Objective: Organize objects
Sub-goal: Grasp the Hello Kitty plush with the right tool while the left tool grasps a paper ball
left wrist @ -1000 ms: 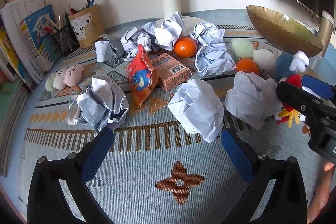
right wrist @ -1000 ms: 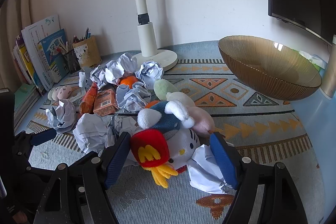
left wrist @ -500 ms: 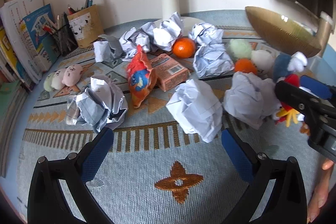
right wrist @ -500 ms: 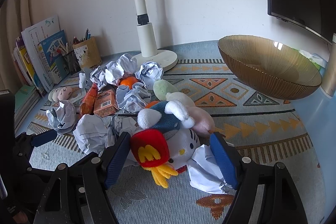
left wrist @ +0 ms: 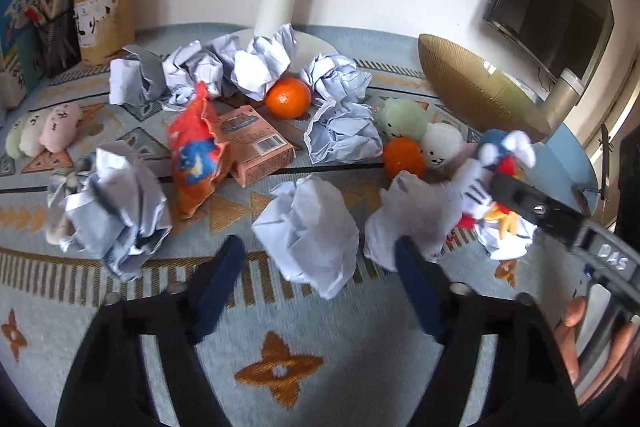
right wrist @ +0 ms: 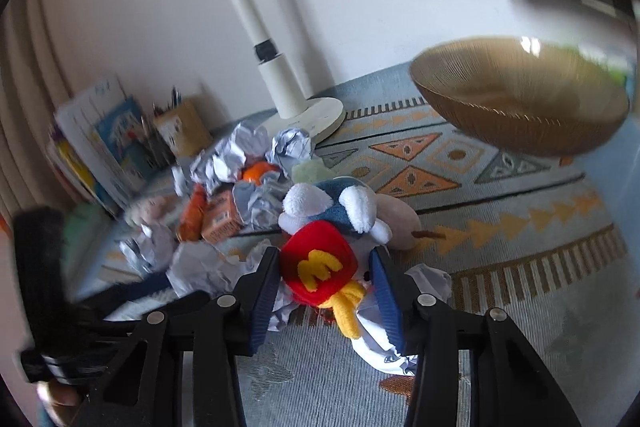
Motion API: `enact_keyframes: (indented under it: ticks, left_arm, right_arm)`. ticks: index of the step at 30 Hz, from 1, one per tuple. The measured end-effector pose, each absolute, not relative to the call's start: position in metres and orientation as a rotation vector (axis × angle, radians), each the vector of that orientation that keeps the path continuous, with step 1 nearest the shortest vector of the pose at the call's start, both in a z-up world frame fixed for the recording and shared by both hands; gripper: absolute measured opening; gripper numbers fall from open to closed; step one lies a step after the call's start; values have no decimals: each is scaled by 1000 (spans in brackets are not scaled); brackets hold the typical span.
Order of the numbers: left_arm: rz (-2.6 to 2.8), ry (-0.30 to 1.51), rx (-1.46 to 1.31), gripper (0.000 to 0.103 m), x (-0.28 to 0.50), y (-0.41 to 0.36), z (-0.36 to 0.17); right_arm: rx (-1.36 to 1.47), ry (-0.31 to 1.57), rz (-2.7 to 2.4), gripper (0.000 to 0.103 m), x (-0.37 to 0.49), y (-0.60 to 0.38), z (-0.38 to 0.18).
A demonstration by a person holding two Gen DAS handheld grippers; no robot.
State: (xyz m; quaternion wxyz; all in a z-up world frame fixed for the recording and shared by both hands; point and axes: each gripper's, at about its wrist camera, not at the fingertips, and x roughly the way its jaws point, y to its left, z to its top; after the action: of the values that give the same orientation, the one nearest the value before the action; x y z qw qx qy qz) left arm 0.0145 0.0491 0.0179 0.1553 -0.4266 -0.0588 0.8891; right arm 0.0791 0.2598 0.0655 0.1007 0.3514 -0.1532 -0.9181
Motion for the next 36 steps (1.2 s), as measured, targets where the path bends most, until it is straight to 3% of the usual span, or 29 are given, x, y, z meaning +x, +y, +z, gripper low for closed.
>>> enact_keyframes:
  ticks: [1, 3, 10, 15, 21, 27, 29, 31, 34, 36]
  left_arm:
    - [2540, -178, -1221, 60, 13, 50, 18]
    - [2518, -182, -1222, 32, 10, 53, 15]
    - [2547, -224, -1116, 32, 23, 45, 26]
    - [2599, -357, -984, 32, 34, 23, 33]
    - [2649, -306, -924, 32, 42, 29, 38]
    - [2643, -293, -917, 33, 42, 30, 40]
    - [2634, -314, -914, 33, 41, 27, 39]
    - [2632, -323, -912, 33, 43, 25, 38]
    - [2634, -327, -904, 33, 43, 25, 38]
    - [2635, -323, -906, 33, 43, 26, 38]
  right_arm:
    - [1037, -485, -2702, 42, 80, 264, 66]
    - [1026, -526, -2675, 39, 80, 272, 67]
    - [986, -604, -2606, 36, 83, 291, 77]
    - [947, -668, -2546, 36, 94, 305, 91]
    - [970, -513, -2507, 37, 121, 293, 111]
    - [1207, -300, -2352, 37, 123, 243, 77]
    - [1197, -259, -2335, 42, 131, 236, 74]
    - [1189, -216, -2372, 68, 140, 241, 75]
    - [1156, -220, -2427, 87, 149, 254, 75]
    - [1156, -247, -2425, 94, 148, 259, 72]
